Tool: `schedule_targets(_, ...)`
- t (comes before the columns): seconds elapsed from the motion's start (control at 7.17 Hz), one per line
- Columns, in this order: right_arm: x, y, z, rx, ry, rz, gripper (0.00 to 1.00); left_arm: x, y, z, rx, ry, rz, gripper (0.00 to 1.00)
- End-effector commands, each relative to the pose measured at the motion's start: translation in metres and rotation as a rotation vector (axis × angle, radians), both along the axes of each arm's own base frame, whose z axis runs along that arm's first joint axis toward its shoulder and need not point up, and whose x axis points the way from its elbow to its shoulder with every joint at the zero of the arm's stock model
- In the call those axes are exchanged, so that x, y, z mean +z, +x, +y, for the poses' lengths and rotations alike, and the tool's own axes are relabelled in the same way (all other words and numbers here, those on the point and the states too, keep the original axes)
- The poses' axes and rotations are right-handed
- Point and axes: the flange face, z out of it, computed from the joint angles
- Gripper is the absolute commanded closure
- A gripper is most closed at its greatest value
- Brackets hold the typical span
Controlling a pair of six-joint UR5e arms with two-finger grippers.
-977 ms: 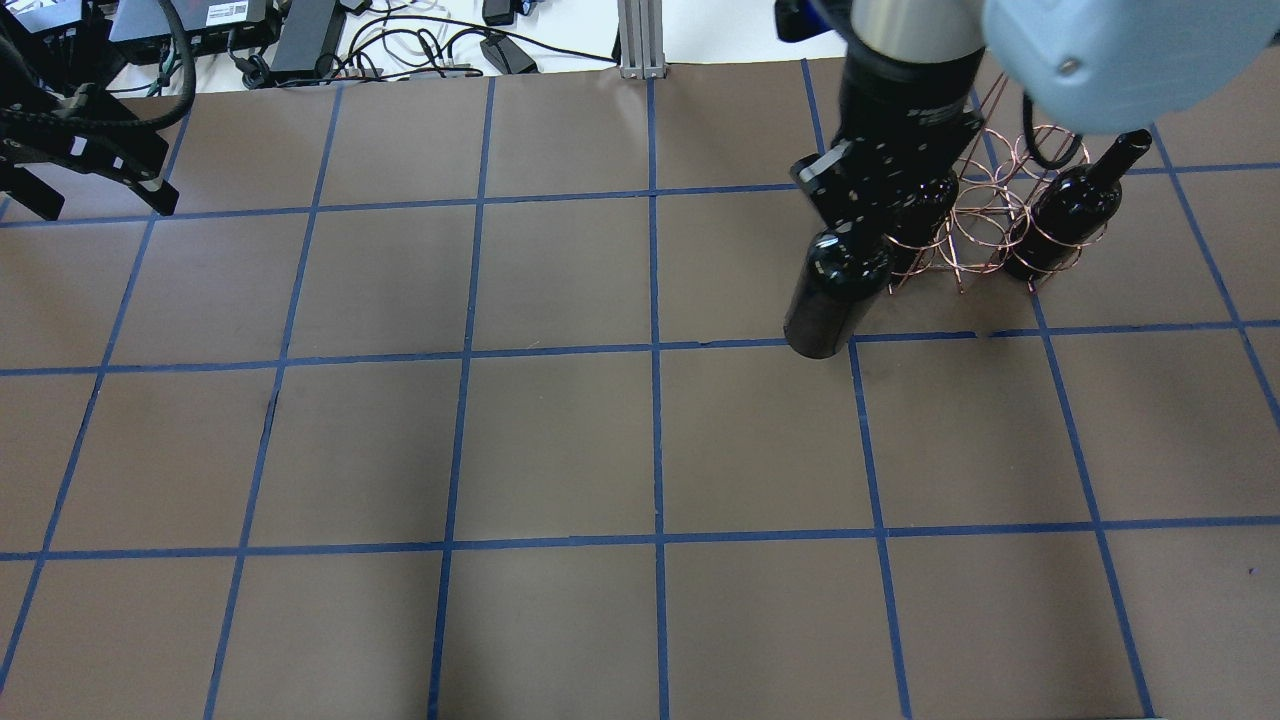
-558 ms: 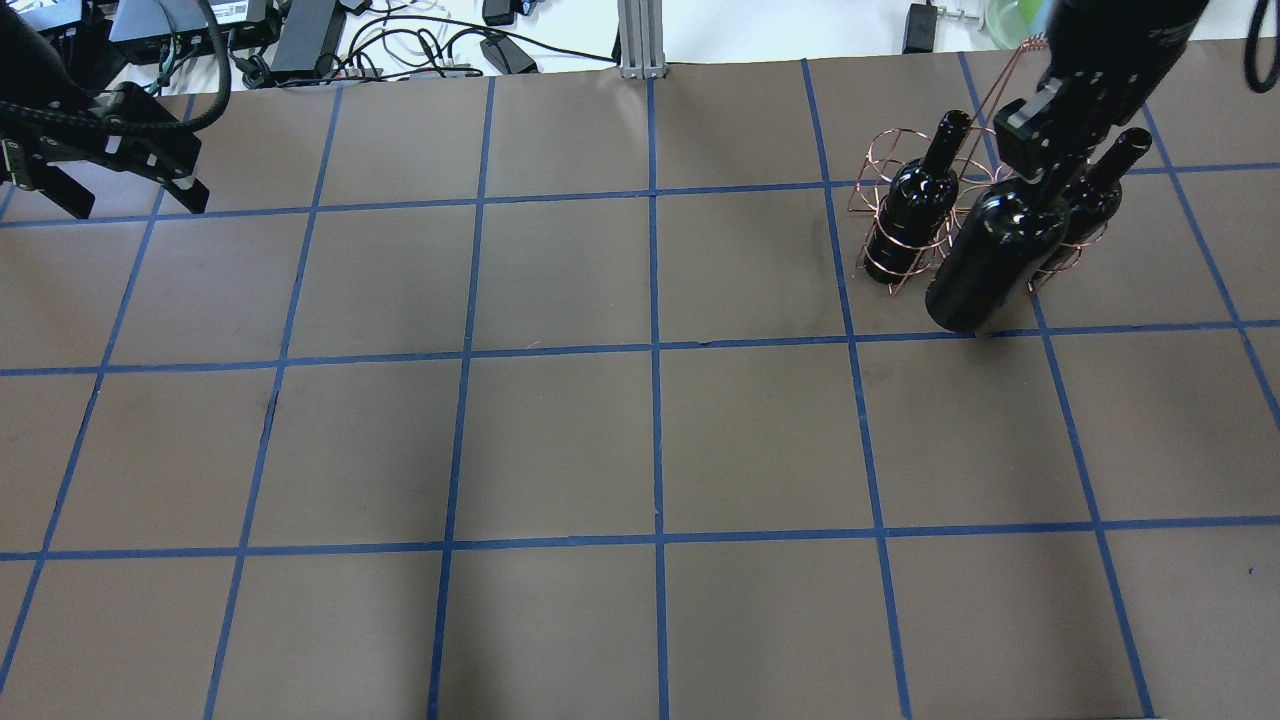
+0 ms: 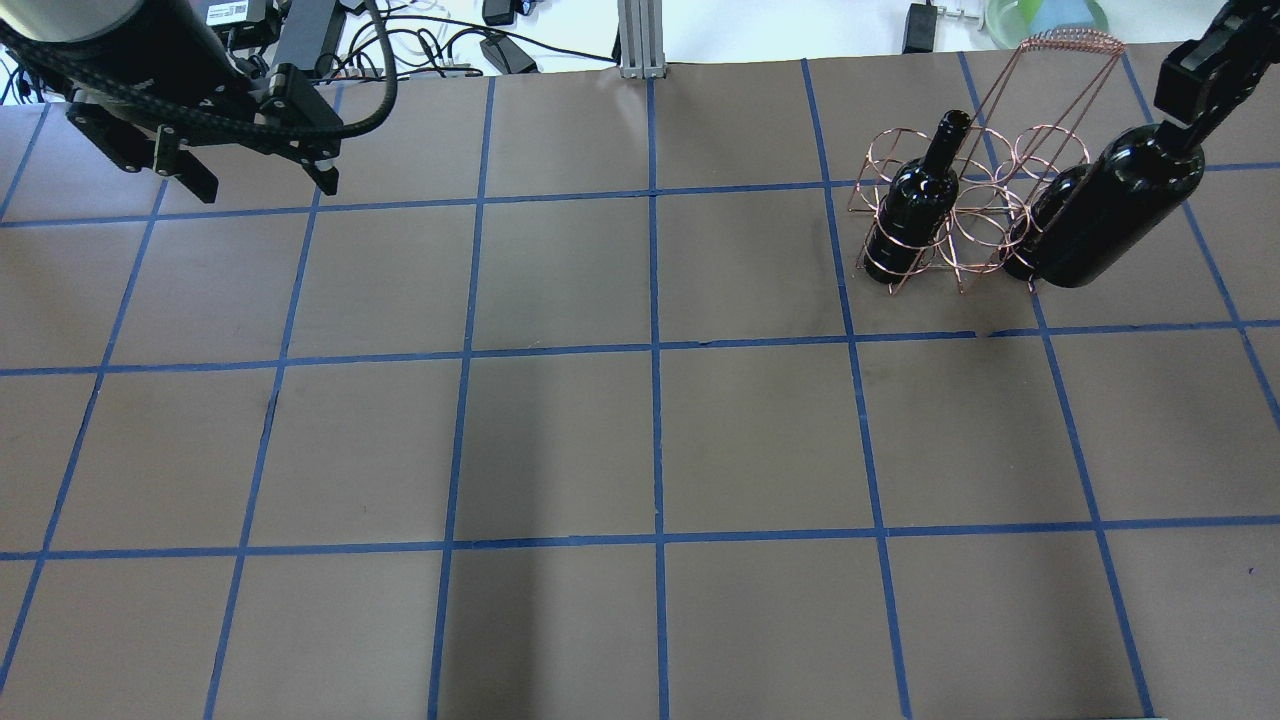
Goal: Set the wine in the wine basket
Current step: 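Tilt the bottle and insert it into the rack's empty ring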
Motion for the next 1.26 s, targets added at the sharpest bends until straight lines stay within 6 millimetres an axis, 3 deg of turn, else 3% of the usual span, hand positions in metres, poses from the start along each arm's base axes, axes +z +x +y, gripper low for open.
schedule_targets(0.0,-0.017,-0.004,-0.026,0.013,-0.034,-0.026,1.0,-0.005,-0.027,0.0,-0.05,-0.005,-0.063,0.0)
schedule_targets(0.42,-0.045,0.0,-0.048,0.05,0.004,-0.035,1.0,-0.008,-0.032,-0.003,-0.056,0.002,-0.018,0.0)
schedule_targets(0.56,-0.044,0.007,-0.053,0.066,-0.015,-0.02,1.0,-0.008,-0.032,-0.003,-0.066,0.001,-0.019,0.0)
schedule_targets(1.12,-0.057,0.001,-0.083,0.071,-0.034,-0.015,1.0,-0.008,-0.032,-0.003,-0.062,-0.001,-0.017,0.0)
